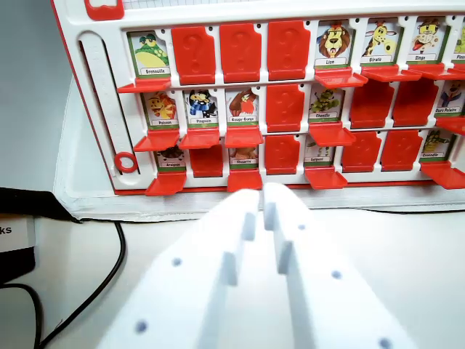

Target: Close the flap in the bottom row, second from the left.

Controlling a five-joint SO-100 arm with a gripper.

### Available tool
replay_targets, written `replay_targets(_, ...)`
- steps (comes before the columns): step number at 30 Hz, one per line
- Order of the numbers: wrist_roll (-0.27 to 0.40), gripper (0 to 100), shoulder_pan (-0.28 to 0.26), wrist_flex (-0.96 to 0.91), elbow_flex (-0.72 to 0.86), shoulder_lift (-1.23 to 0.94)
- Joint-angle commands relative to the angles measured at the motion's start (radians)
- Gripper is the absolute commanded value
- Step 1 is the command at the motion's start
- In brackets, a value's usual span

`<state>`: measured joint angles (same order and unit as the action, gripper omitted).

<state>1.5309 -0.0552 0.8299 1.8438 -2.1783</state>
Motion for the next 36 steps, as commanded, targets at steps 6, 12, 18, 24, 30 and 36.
replay_targets(6,0.038,0,0.038,0.066,-0.175,-0.037)
replay_targets(12,0.054,0,0.067,0.052,-0.179,-0.038)
replay_targets(18,0.04,0,0.078,0.043,-0.176,-0.04)
replay_targets(24,0.031,0,0.08,0.041,-0.178,-0.037)
replay_targets(30,0.031,0,0.08,0.031,-0.178,-0.034)
replay_targets(36,0.035,0,0.084,0.014,-0.166,-0.035)
